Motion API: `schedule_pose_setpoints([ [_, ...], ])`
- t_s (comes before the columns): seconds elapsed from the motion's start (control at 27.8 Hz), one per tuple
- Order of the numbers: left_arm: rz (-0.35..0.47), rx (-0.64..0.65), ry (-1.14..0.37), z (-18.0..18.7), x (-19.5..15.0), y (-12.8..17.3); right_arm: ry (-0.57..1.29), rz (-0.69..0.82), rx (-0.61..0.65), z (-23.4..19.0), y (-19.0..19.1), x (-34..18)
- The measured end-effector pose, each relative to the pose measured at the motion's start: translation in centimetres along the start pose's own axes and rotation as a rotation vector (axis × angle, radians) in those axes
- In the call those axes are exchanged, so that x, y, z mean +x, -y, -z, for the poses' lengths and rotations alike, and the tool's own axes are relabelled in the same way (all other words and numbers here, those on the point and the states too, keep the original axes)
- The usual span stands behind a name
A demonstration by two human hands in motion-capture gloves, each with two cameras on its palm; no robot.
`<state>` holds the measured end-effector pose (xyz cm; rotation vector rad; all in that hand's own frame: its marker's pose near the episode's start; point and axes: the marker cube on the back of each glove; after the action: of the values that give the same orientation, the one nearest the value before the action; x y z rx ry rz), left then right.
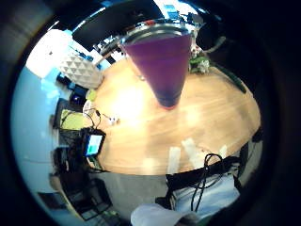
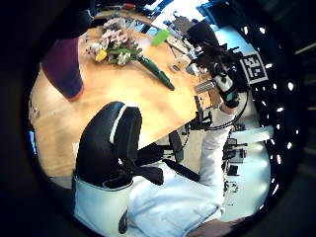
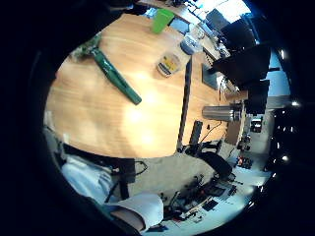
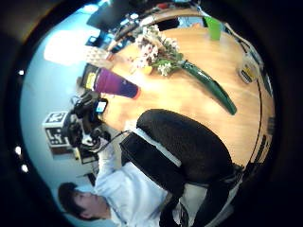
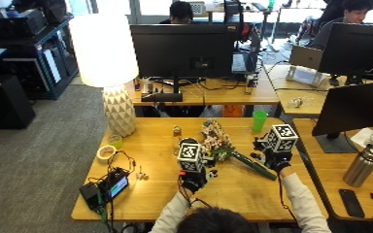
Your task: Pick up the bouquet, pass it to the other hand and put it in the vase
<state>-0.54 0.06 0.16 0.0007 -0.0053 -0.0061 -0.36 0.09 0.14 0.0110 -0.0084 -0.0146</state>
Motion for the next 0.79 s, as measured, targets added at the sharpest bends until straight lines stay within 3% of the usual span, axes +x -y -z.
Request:
schedule_pose_setpoints([
  [0.22, 0.024, 0.052, -0.042, -0.1, -0.5, 0.4, 0.002, 0.05, -0.022, 0.0, -0.9, -1.7],
  [0.36, -0.009, 0.074, -0.027, 0.3, 0.2, 1.2, 0.005, 0.048, -0.049, 1.1, -2.1, -2.4],
  [0.61, -0.028, 0.101, 0.045, 1.5, 0.6, 2.6, -0.001, -0.035, -0.087, 3.3, -2.8, -1.3],
  [0.79, -0.054, 0.124, 0.041, 2.3, 0.9, 2.5, 0.018, -0.157, -0.14, 3.9, -0.7, 1.5],
])
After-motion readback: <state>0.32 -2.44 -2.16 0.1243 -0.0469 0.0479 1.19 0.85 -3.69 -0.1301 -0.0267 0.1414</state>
